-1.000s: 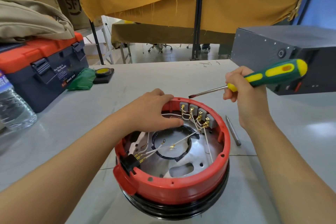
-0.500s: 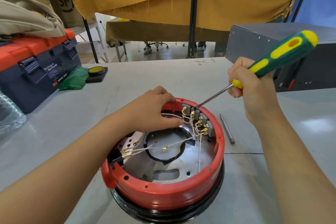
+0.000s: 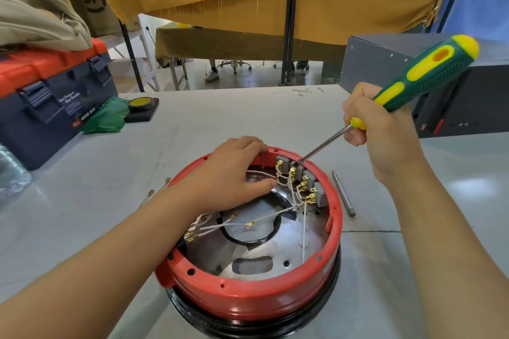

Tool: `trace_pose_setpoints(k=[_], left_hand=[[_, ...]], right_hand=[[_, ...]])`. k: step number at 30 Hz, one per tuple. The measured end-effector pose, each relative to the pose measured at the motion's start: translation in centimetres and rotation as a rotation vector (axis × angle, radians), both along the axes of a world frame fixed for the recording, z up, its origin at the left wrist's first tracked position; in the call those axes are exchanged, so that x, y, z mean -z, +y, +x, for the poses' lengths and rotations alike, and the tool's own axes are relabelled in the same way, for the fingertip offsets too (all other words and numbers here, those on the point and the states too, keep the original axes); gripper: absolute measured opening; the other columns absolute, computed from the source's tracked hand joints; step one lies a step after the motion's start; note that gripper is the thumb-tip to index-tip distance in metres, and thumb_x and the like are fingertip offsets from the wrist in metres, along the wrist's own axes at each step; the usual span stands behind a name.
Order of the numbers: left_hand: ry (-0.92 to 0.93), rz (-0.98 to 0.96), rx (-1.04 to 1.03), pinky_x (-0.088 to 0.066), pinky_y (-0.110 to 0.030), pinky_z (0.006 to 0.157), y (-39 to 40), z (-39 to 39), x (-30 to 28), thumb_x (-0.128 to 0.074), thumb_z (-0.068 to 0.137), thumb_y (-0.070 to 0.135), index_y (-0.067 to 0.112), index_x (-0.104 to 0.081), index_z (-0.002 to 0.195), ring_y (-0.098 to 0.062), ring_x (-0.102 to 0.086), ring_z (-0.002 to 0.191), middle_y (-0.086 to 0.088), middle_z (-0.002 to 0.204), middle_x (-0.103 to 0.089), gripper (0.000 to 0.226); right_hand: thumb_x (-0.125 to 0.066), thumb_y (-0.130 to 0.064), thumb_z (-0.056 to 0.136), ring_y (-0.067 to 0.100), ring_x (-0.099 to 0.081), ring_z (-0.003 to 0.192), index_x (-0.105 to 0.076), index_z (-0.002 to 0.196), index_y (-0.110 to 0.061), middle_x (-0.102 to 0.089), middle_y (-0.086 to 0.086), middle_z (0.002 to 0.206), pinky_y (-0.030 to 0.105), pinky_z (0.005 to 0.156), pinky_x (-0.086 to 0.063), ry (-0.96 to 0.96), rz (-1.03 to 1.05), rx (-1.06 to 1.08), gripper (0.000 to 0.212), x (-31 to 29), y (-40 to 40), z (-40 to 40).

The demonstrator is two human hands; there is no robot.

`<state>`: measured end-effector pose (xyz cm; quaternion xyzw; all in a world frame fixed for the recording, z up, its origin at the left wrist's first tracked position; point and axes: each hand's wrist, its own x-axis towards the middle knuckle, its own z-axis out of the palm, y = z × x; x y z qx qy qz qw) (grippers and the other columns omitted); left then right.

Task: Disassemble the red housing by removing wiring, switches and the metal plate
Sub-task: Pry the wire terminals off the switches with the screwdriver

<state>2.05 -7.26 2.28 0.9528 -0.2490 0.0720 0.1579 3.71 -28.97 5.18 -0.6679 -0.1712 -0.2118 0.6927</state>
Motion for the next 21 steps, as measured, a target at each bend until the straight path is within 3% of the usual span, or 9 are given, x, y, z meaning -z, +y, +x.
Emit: trace_pose_setpoints(k=[7,21], left_hand=[[-0.015,0.020,-0.003,-0.031,-0.031,0.105,0.0,0.2,0.0,-0.057,0.086,0.049,0.021,-0.043,0.136,-0.016,-0.040,0.125,0.004,0.139,-0.044,0.060],[-0.017,0.022,0.000,-0.031,-0.036,0.107,0.0,0.3,0.0,-0.056,0.085,0.049,0.022,-0.042,0.136,-0.017,-0.039,0.125,0.005,0.140,-0.043,0.059]], right_hand=[[-0.050,-0.016,0.070,0.011,-0.024,0.037,-0.034,0.049,-0.019,-0.028,-0.005,0.046,0.017,0.041,-0.025,0.178,0.163,-0.008,0.026,0.8,-0.9,1.2],[-0.044,-0.010,0.081,0.010,-0.018,0.033,-0.033,0.055,-0.015,-0.024,-0.004,0.037,0.018,0.039,-0.020,0.364,0.272,0.019,0.029,1.8,-1.4,2.5]])
